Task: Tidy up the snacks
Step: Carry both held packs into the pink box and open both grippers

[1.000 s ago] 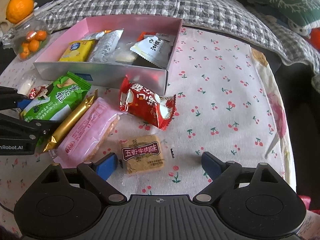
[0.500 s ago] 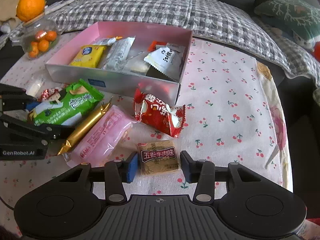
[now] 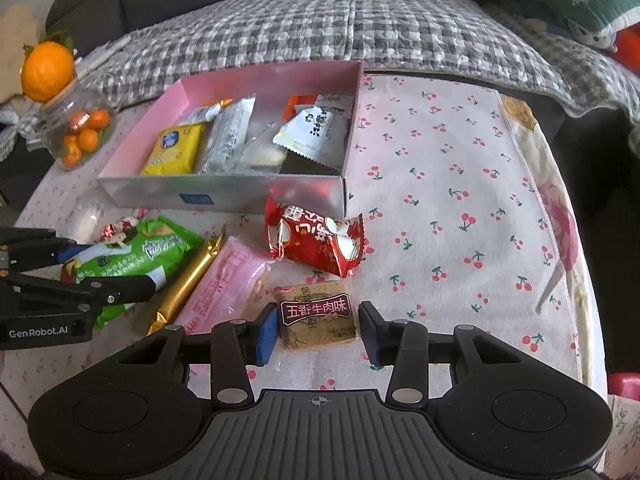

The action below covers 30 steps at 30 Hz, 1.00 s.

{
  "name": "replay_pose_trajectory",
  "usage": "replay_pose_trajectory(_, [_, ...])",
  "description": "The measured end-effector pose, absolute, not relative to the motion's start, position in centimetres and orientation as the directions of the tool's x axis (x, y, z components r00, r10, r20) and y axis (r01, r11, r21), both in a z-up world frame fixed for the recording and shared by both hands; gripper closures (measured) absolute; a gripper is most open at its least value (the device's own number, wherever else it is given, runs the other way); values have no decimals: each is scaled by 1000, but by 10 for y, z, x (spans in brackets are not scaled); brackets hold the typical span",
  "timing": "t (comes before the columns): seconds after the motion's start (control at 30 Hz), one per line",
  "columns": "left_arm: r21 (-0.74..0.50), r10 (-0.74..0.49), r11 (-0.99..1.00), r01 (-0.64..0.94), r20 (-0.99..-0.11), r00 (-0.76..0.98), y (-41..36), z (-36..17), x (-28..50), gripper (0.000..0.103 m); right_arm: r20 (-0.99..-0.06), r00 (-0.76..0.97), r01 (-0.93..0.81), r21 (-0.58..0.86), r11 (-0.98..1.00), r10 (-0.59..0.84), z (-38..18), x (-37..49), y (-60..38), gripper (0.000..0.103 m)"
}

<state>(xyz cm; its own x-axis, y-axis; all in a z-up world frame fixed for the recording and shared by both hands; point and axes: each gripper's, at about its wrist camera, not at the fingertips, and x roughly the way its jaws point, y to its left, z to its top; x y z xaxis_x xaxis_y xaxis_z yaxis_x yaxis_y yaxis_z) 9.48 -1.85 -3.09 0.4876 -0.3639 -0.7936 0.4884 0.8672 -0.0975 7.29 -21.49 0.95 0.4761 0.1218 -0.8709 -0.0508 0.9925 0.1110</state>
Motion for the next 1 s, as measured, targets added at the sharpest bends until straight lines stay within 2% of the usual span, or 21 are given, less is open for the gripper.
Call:
replay_pose_trajectory(0.67, [-167, -436, 866, 472, -712, 550, -11, 4, 82, 59, -839, 508, 9, 233, 972, 196, 34, 75, -215, 62])
replay_pose_trajectory(1.0, [-195, -428, 892, 408, -656, 622, -3, 23, 91, 59, -800, 555, 24, 292, 956, 230, 56, 90, -210, 62])
